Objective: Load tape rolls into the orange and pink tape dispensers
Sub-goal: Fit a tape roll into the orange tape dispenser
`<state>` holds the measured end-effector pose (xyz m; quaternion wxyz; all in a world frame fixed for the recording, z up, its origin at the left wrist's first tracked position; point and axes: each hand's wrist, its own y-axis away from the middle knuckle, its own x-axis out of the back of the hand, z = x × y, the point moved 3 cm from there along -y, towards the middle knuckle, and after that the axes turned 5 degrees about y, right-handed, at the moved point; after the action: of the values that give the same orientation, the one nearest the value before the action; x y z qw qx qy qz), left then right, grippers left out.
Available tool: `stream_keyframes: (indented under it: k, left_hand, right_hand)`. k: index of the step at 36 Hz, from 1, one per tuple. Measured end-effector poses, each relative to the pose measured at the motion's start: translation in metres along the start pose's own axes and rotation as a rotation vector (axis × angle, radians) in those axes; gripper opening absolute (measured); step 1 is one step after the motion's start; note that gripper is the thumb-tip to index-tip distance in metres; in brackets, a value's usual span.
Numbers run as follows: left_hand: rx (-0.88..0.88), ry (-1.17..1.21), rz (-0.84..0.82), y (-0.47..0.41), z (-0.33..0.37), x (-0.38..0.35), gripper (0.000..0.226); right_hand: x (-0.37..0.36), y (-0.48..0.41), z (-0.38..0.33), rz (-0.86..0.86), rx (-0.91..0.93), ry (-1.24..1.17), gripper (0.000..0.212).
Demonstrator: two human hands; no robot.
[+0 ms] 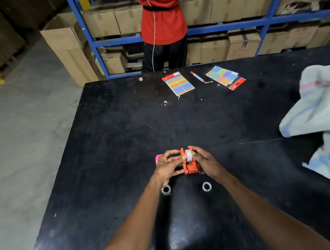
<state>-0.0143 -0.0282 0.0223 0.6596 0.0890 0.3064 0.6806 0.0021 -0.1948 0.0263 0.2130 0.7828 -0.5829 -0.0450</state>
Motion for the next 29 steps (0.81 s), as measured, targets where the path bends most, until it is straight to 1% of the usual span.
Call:
stream_keyframes:
  k: [6,14,19,23,29]
  left_hand:
    - [0.000,0.089,-0.016,0.012,0.002,0.003,0.039]
    - [-0.041,0.085,-0.015,0.020,0.010,0.006,0.038]
    - [-0.042,0.088,-0.016,0.026,0.011,0.010,0.037]
    - [-0.038,0.102,-0.009,0.032,0.017,0.012,0.035]
    - [-0.038,0.107,0.011,0.037,0.027,0.020,0.042]
  right_hand:
    - [-0.004,0.007,-0.011,-0.014,0.042,0.061,0.032]
    - [-0.007,0.009,-0.021,-0.007,0.058,0.077,0.035]
    - [-0.013,0.014,-0.027,-0.052,0.101,0.127,0.031]
    - [-0.016,0.011,-0.030,-0.040,0.108,0.121,0.034]
    - [-0.026,0.007,-0.035,-0.067,0.095,0.093,0.037]
